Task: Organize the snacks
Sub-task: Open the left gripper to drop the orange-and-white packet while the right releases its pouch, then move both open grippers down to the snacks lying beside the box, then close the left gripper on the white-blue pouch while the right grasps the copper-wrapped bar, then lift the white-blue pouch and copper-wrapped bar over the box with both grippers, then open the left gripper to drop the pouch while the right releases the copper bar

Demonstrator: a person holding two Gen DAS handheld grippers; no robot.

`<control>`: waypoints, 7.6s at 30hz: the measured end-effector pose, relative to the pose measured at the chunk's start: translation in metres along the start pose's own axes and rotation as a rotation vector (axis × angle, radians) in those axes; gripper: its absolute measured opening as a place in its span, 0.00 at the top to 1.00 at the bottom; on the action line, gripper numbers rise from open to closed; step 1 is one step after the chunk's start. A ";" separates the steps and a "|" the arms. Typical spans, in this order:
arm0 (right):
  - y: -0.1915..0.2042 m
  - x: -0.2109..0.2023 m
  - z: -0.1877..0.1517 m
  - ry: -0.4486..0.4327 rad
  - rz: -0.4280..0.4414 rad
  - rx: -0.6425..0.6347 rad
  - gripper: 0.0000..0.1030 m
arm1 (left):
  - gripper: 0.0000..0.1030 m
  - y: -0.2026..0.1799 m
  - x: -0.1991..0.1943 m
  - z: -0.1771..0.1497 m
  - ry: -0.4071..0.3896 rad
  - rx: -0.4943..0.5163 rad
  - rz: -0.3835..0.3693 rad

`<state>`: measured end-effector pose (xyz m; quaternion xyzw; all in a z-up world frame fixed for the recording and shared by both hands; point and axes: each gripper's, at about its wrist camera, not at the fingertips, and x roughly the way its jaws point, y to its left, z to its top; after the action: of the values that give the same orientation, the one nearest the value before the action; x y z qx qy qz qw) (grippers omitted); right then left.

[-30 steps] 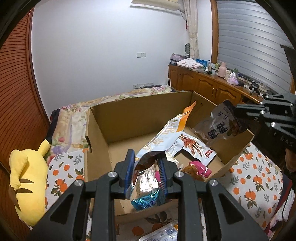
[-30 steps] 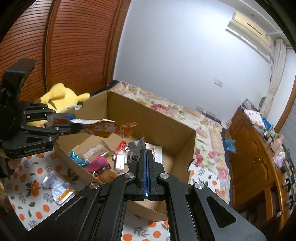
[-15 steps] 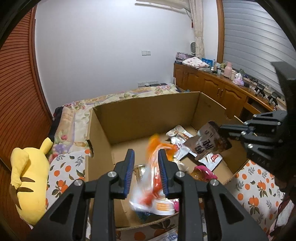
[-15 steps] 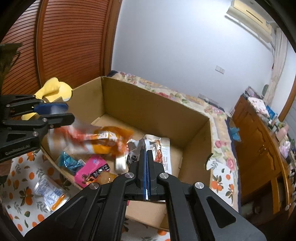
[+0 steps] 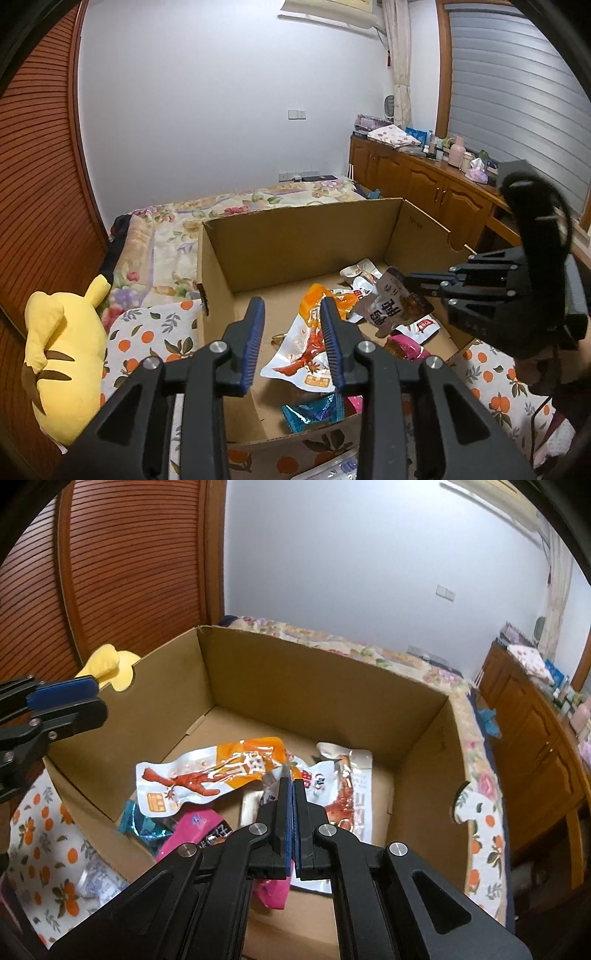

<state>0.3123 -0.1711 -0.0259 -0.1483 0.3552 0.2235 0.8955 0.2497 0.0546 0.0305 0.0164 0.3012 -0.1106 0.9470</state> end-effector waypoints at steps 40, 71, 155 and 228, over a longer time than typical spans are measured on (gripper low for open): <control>0.031 -0.101 -0.109 -0.107 0.160 0.011 0.57 | 0.28 -0.035 -0.081 -0.057 -0.076 0.020 -0.049; 0.052 -0.055 -0.190 0.054 0.162 0.079 0.52 | 0.28 -0.026 -0.026 -0.150 0.110 -0.049 -0.006; 0.047 -0.098 -0.162 -0.122 0.091 0.020 0.65 | 0.83 -0.069 -0.083 -0.093 -0.059 0.008 -0.172; 0.010 -0.024 -0.004 -0.108 0.072 0.100 0.63 | 0.72 -0.011 0.006 -0.012 -0.021 -0.033 0.032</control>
<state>0.2893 -0.1712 -0.0126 -0.0784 0.3222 0.2450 0.9110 0.2452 0.0443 0.0179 0.0044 0.2929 -0.0905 0.9518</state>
